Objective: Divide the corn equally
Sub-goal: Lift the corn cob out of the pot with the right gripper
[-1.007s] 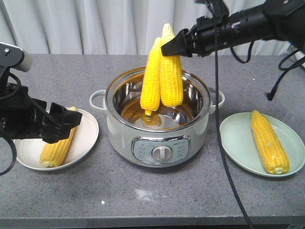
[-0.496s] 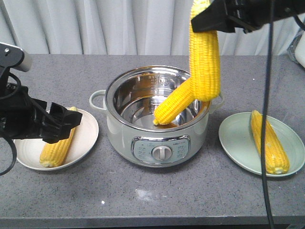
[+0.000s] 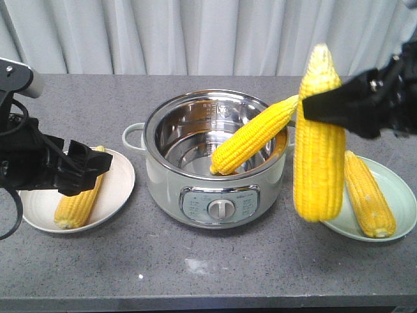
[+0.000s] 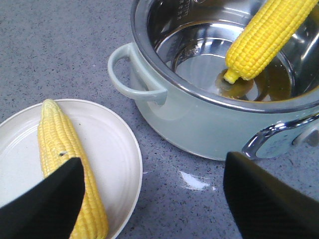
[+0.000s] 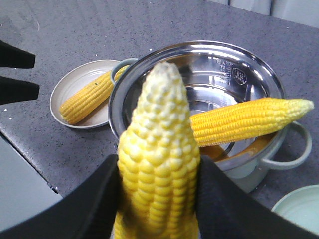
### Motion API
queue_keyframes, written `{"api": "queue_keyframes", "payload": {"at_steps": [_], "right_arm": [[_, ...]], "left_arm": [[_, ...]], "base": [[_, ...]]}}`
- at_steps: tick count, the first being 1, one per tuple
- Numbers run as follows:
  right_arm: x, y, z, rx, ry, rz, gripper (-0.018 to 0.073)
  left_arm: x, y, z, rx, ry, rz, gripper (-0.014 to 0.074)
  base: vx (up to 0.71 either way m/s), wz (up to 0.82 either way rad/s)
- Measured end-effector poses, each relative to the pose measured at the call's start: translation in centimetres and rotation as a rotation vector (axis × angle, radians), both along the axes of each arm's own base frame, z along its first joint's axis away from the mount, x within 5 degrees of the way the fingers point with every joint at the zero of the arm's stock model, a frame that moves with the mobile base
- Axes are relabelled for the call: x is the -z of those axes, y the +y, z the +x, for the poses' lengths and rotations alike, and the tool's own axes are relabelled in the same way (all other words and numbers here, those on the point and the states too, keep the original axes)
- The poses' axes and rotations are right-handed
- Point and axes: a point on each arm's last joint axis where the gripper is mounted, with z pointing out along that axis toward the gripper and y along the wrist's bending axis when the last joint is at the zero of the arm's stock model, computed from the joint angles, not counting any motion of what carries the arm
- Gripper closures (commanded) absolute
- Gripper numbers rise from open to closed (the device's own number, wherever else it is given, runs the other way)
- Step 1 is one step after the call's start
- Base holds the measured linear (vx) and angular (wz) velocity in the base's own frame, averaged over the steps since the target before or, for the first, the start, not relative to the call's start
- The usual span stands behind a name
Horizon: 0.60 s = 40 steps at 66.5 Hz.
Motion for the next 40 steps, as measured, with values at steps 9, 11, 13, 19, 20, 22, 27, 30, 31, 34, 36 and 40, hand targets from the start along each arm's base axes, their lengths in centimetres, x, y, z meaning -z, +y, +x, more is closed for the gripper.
{"api": "queue_keyframes", "payload": {"at_steps": [9,11,13,19,20,22,27,30,31,34,36,40], "right_arm": [[0.9,-0.4,-2.1,0.009,-0.006,0.003,0.0315],[1.2,-0.4,-2.6,0.012,-0.008,0.004,0.0315],[1.4,-0.5,-3.0,0.014,-0.01,0.004,0.0315],[2.0,-0.7,-4.0,0.023,-0.021,0.007,0.0315],[2.0,-0.8,-4.2,0.025,-0.024,0.008,0.0315],[2.2,-0.8,-4.6,0.025,-0.03,0.008,0.0315],[2.1,-1.0,-5.2,0.027,-0.053,0.007,0.0315],[1.9,-1.0,-5.6,0.027,-0.067,0.01,0.0315],[1.8,-1.0,-5.7,0.028,-0.074,0.011,0.0315],[1.6,-1.1,-6.1,0.028,-0.087,0.013,0.0315],[1.5,-1.1,-6.3,0.028,-0.093,0.014,0.0315],[1.4,-1.2,-6.5,0.028,-0.103,0.016,0.0315]], "left_arm": [[0.0,0.0,0.0,0.0,0.0,0.0,0.0038],[0.0,0.0,0.0,0.0,0.0,0.0,0.0038],[0.0,0.0,0.0,0.0,0.0,0.0,0.0038],[0.0,0.0,0.0,0.0,0.0,-0.001,0.0038],[0.0,0.0,0.0,0.0,0.0,-0.001,0.0038],[0.0,0.0,0.0,0.0,0.0,-0.001,0.0038],[0.0,0.0,0.0,0.0,0.0,-0.001,0.0038],[0.0,0.0,0.0,0.0,0.0,-0.001,0.0038],[0.0,0.0,0.0,0.0,0.0,-0.001,0.0038],[0.0,0.0,0.0,0.0,0.0,-0.001,0.0038],[0.0,0.0,0.0,0.0,0.0,-0.001,0.0038],[0.0,0.0,0.0,0.0,0.0,-0.001,0.0038]], "base": [[0.0,0.0],[0.0,0.0],[0.0,0.0],[0.0,0.0],[0.0,0.0],[0.0,0.0],[0.0,0.0],[0.0,0.0],[0.0,0.0],[0.0,0.0],[0.0,0.0],[0.0,0.0]]}}
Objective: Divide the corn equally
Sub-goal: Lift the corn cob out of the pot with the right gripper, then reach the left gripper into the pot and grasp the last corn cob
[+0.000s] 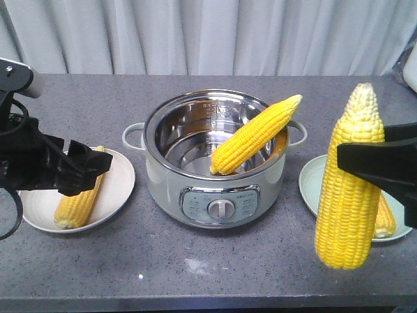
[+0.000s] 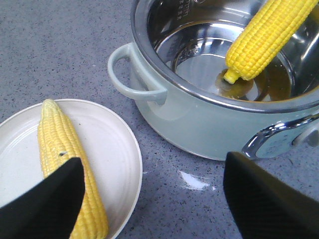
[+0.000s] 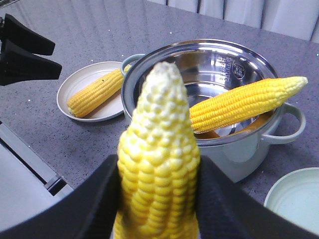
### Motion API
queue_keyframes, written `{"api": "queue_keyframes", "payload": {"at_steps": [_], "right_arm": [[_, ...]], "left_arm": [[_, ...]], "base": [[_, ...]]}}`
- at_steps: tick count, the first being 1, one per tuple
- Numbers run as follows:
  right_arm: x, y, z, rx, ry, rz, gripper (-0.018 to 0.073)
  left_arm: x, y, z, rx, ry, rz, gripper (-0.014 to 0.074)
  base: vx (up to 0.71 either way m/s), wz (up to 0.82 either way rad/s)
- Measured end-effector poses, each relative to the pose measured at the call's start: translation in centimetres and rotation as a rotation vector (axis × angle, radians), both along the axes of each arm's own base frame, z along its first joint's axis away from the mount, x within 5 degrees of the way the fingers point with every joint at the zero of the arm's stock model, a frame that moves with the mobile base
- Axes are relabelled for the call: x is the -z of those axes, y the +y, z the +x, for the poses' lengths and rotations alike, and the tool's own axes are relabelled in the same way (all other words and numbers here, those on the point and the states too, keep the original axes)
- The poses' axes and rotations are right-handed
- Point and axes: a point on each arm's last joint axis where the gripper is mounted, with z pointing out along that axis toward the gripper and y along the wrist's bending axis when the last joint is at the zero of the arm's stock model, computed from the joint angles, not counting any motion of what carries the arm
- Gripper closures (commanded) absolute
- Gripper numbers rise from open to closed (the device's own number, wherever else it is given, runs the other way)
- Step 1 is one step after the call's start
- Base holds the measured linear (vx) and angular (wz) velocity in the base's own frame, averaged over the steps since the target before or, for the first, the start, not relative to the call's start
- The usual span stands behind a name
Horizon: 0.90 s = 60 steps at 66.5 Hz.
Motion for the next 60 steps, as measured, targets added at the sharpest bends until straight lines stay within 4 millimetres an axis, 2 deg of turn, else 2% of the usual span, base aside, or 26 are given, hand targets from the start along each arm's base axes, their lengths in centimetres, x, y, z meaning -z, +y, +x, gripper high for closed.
{"api": "queue_keyframes", "payload": {"at_steps": [36,46,60], "right_arm": [[-0.2,0.0,-0.3,-0.001,-0.011,0.005,0.0315],[-0.2,0.0,-0.3,-0.001,-0.011,0.005,0.0315],[-0.2,0.0,-0.3,-0.001,-0.011,0.005,0.0315]], "left_arm": [[-0.2,-0.1,0.3,-0.003,-0.035,-0.013,0.0038],[-0.3,-0.7,1.5,0.05,-0.032,0.037,0.0038],[-2.5,-3.1,4.3,0.25,-0.066,0.096,0.0017]], "base": [[0.0,0.0],[0.0,0.0],[0.0,0.0]]}}
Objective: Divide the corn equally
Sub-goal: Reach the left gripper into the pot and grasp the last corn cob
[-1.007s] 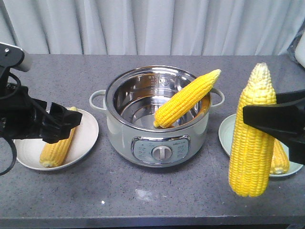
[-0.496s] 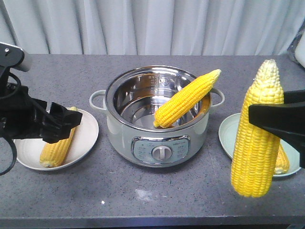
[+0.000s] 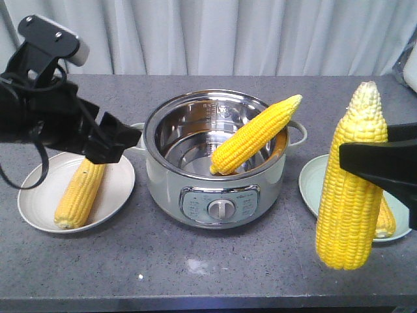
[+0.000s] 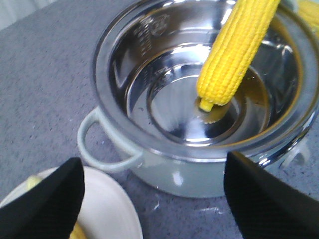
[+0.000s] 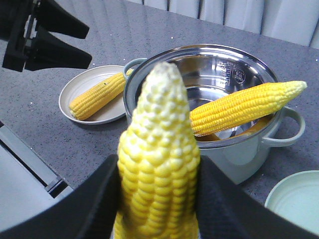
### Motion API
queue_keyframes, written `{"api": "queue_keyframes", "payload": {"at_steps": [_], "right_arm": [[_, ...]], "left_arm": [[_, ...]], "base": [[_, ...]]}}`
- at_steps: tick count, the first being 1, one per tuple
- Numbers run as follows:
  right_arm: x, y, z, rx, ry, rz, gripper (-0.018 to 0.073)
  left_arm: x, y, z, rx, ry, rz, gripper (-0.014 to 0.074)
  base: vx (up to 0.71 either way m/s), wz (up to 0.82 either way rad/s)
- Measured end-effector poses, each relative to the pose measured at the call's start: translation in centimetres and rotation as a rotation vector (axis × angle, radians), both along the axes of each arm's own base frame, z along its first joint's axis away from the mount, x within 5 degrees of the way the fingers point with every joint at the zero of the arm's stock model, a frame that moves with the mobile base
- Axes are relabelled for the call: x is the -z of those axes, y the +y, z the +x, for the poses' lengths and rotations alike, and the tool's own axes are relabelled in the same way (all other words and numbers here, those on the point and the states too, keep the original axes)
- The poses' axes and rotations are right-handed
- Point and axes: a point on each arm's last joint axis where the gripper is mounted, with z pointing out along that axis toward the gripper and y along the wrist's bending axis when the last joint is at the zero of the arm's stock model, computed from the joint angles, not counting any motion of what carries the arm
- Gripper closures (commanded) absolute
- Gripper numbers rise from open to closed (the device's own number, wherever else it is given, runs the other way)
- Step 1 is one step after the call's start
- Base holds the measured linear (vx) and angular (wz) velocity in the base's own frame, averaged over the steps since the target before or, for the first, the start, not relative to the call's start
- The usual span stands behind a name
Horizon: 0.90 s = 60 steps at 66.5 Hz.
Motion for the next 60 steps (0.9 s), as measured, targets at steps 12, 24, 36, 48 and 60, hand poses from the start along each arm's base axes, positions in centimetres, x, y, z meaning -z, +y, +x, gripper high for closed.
{"api": "queue_keyframes", "payload": {"at_steps": [12,24,36,48,60], "right_arm": [[0.0,0.0,0.0,0.0,0.0,0.0,0.0315],[0.0,0.0,0.0,0.0,0.0,0.0,0.0315],[0.0,0.0,0.0,0.0,0.0,0.0,0.0315],[0.0,0.0,0.0,0.0,0.0,0.0,0.0315],[0.0,0.0,0.0,0.0,0.0,0.0,0.0315]], "left_arm": [[-1.1,-2.9,2.7,0.197,-0.005,-0.049,-0.0001],[-0.6,-5.4,5.3,0.33,-0.01,-0.066,0.0002],[1.0,-7.8,7.7,0.397,0.004,-0.043,0.0002],[2.8,-10.7,9.3,0.461,0.017,-0.023,0.0002],[4.2,-12.6,11.0,0.487,0.018,-0.012,0.0002]], "base": [[0.0,0.0],[0.0,0.0],[0.0,0.0],[0.0,0.0],[0.0,0.0]]}}
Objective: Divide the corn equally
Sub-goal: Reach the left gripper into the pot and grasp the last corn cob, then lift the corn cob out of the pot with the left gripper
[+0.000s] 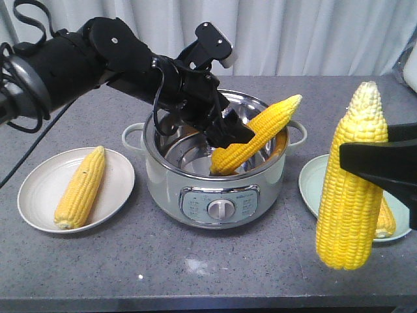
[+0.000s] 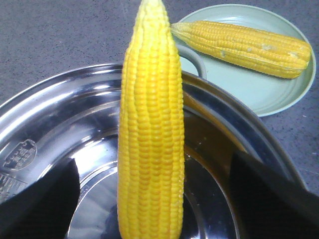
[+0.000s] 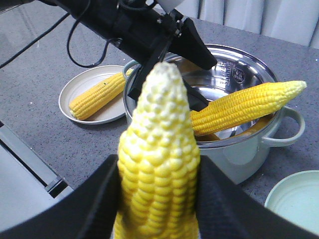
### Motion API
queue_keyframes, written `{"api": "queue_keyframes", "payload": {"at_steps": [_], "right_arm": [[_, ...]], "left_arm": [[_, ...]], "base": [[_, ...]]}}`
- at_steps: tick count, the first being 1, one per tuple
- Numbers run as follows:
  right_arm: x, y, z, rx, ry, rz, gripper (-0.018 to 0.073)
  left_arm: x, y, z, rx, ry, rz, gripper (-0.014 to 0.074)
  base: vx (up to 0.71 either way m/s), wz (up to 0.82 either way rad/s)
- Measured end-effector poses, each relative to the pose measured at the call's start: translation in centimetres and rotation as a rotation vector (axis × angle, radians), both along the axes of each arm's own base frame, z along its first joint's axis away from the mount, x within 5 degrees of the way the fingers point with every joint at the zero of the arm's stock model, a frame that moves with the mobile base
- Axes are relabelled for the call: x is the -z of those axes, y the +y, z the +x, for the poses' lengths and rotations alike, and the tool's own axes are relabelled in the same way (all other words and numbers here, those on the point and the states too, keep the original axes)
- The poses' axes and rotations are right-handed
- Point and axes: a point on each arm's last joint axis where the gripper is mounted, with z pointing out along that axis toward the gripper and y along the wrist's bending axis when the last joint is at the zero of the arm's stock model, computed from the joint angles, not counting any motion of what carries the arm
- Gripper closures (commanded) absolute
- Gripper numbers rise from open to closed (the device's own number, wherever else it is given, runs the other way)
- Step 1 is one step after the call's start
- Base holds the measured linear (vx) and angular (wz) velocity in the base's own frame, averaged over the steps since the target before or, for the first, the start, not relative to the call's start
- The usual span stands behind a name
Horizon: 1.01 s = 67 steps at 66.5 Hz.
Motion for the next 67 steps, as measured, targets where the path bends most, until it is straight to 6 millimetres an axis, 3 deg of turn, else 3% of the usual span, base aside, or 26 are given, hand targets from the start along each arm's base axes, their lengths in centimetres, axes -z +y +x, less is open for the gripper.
{"api": "queue_keyframes", "payload": {"at_steps": [35,57,67], "right_arm": [[0.0,0.0,0.0,0.0,0.0,0.0,0.0315],[0.0,0.0,0.0,0.0,0.0,0.0,0.0315],[0.0,0.0,0.0,0.0,0.0,0.0,0.0315]], "left_arm": [[5.3,-2.3,3.2,-0.026,0.011,0.029,0.0018],[6.4,-2.5,3.5,-0.026,0.03,0.038,0.0275],[6.4,-2.5,3.5,-0.025,0.031,0.039,0.0328]], "base": [[0.0,0.0],[0.0,0.0],[0.0,0.0]]}}
